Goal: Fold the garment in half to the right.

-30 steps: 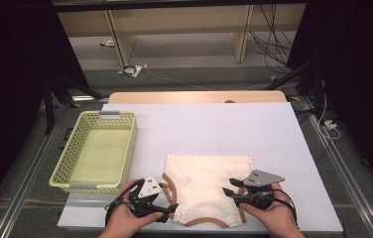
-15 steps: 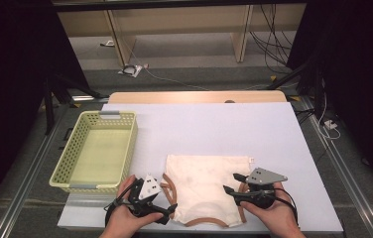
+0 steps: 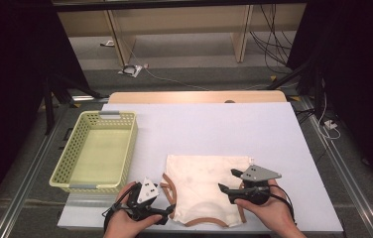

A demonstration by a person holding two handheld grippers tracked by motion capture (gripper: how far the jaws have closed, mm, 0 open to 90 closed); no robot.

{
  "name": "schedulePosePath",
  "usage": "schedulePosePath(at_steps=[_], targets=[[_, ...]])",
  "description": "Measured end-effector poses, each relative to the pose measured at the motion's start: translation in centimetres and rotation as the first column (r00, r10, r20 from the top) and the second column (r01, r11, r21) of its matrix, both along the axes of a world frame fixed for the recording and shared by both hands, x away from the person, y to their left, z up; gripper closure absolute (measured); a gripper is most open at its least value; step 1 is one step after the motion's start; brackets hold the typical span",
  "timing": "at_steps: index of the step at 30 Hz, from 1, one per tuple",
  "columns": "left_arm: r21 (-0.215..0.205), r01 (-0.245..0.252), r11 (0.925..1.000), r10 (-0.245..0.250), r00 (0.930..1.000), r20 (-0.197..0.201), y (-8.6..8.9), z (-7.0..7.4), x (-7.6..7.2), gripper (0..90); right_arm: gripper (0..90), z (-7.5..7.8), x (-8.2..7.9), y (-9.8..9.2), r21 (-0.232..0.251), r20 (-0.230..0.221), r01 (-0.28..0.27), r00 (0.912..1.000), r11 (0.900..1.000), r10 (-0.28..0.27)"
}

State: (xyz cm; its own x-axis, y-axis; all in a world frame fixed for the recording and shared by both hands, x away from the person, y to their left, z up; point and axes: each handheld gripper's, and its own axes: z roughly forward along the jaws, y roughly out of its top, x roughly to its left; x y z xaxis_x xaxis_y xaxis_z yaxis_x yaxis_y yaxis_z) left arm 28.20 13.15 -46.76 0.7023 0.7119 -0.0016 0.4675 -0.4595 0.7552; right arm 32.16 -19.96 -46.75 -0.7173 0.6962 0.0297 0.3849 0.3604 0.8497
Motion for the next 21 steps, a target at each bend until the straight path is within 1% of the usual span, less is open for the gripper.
schedulePosePath(at_steps=[2,4,6,7,12,15,17,21], targets=[[0.008,0.0,1.0,0.0,1.0,-0.007,0.1,-0.1,-0.2,15.7,34.8,0.2,0.5,0.6,-0.02,0.002,-0.009,1.0,1.0,0.009],[0.003,0.005,1.0,-0.005,0.9999,-0.015,0.2,-0.3,-0.5,16.0,34.8,0.3,1.0,1.3,-0.03,0.002,-0.023,0.9997,0.999,0.023],[0.003,0.012,0.9999,-0.012,0.9995,-0.028,0.1,-0.4,-0.6,16.2,35.2,0.3,1.6,2.2,-0.028,-0.004,-0.029,0.9996,0.999,0.028],[0.006,0.019,0.9998,-0.019,0.9995,-0.026,0.1,-0.5,-0.6,16.4,35.4,0.4,1.9,2.7,-0.033,-0.009,-0.038,0.9992,0.999,0.038],[0.0,0.019,0.9998,-0.019,0.9992,-0.034,-0.1,-0.6,-0.6,17.9,36.4,0.7,3.9,5.7,-0.06,-0.015,-0.086,0.9962,0.995,0.085],[0.0,0.024,0.9997,-0.024,0.9988,-0.043,-0.1,-0.7,-0.7,18.6,36.9,1.0,5.0,7.5,-0.074,-0.023,-0.105,0.9944,0.992,0.104],[0.004,0.029,0.9996,-0.029,0.9985,-0.047,-0.1,-0.7,-0.7,18.9,37.8,1.1,5.8,8.5,-0.079,-0.023,-0.109,0.9939,0.991,0.108],[0.001,0.041,0.9991,-0.041,0.9976,-0.055,-0.4,-0.9,-0.7,20.2,39.8,1.4,7.4,10.2,-0.11,-0.021,-0.119,0.9928,0.987,0.118]])
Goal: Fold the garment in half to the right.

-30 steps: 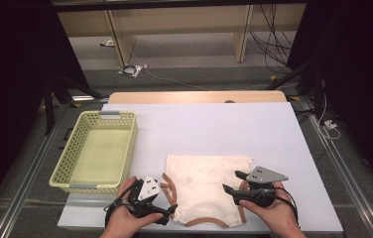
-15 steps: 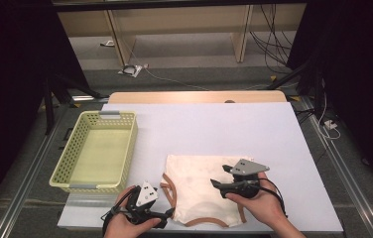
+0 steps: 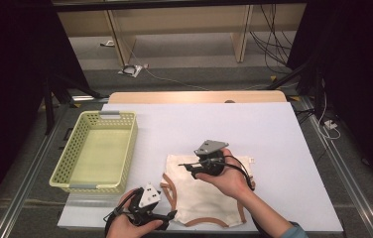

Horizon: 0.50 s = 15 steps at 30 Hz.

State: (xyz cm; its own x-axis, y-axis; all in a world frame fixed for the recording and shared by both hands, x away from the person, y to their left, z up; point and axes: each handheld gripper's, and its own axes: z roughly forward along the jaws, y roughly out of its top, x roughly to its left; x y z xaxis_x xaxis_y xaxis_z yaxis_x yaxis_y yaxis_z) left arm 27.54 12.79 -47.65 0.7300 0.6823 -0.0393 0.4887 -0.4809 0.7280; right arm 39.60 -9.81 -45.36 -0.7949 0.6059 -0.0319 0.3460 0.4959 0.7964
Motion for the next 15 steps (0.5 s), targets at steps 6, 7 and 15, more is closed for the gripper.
schedulePosePath(at_steps=[6,7,15], targets=[[0.006,0.008,0.9999,-0.008,0.9999,-0.008,-0.2,-0.2,0.0,20.5,40.9,-0.1,2.3,2.5,-0.064,-0.022,-0.029,0.9994,0.998,0.027],[0.007,0.011,0.9999,-0.01,0.9999,-0.011,-0.2,-0.2,0.0,20.6,41.1,-0.1,2.7,2.8,-0.081,-0.025,-0.032,0.9992,0.996,0.03],[0.015,0.019,0.9997,-0.018,0.9996,-0.023,-0.3,-0.4,0.0,21.3,42.4,-1.1,5.2,5.4,-0.162,-0.068,-0.04,0.9972,0.986,0.029]])
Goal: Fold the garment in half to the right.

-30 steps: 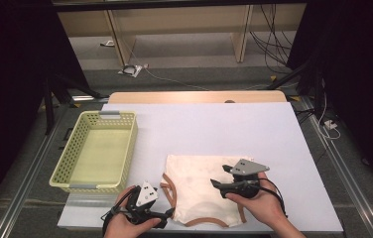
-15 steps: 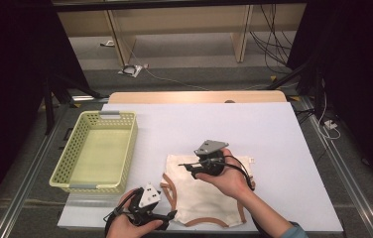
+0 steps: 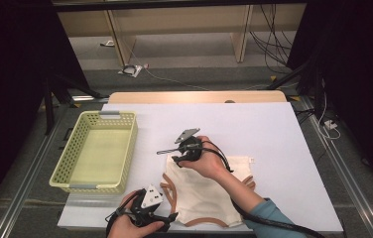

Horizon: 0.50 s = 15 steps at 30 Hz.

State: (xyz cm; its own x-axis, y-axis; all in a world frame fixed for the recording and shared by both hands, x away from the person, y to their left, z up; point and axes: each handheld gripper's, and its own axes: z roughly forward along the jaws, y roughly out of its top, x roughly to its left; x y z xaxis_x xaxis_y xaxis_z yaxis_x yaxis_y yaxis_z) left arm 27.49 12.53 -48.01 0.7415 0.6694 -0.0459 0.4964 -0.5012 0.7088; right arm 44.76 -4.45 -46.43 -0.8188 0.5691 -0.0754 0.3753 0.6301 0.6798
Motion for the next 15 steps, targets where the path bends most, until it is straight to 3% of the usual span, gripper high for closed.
schedulePosePath(at_steps=[6,15], targets=[[-0.004,-0.002,1.0,0.002,1.0,0.003,0.1,0.0,0.0,21.5,44.4,-0.9,1.0,1.8,-0.033,-0.018,-0.021,0.9996,0.999,0.021],[-0.002,-0.004,1.0,0.004,1.0,-0.002,0.0,0.0,0.0,22.3,52.2,-1.9,1.7,2.9,-0.063,-0.066,-0.026,0.9976,0.998,0.022]])
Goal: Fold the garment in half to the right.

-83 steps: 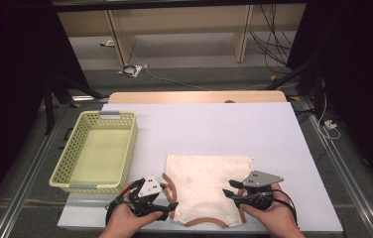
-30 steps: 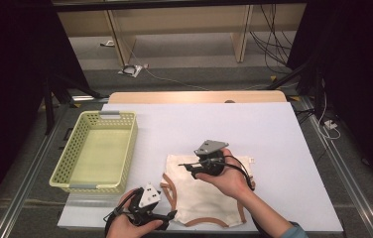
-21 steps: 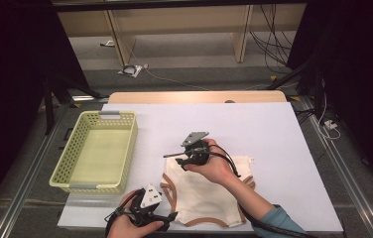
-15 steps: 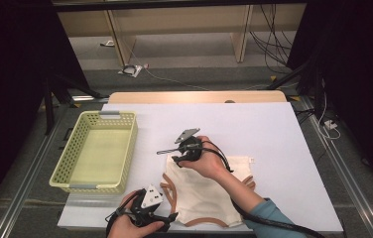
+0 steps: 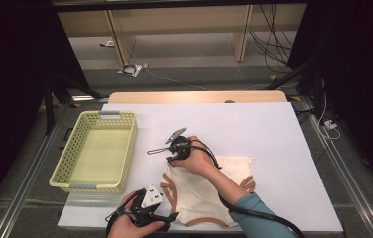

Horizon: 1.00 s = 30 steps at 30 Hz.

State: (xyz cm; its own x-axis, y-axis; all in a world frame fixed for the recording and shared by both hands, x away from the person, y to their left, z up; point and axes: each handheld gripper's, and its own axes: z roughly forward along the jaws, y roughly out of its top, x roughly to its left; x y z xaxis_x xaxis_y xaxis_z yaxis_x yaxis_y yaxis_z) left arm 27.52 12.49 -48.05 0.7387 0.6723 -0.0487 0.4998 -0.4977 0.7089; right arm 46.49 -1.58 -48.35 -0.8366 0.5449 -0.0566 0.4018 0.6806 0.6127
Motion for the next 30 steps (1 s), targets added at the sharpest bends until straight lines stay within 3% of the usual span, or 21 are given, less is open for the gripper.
schedulePosePath(at_steps=[11,21,25,30], targets=[[0.006,0.007,1.0,-0.007,1.0,-0.006,-0.2,-0.1,0.0,22.2,62.7,0.5,0.7,0.8,-0.04,-0.097,-0.019,0.9952,0.999,0.015],[0.015,0.0,0.9999,0.0,0.9999,-0.015,-0.3,-0.3,0.1,23.5,85.7,0.7,0.5,1.4,-0.064,-0.12,-0.083,0.9899,0.994,0.075],[0.031,0.007,0.9995,-0.006,0.9996,-0.028,-0.6,-0.6,0.0,25.3,87.7,0.7,0.2,1.5,-0.062,-0.112,-0.082,0.9909,0.995,0.075],[0.042,0.056,0.9975,-0.055,0.9982,-0.021,-1.3,-0.7,-0.4,25.5,87.7,0.7,0.3,1.5,-0.057,-0.124,-0.076,0.99,0.996,0.068]])
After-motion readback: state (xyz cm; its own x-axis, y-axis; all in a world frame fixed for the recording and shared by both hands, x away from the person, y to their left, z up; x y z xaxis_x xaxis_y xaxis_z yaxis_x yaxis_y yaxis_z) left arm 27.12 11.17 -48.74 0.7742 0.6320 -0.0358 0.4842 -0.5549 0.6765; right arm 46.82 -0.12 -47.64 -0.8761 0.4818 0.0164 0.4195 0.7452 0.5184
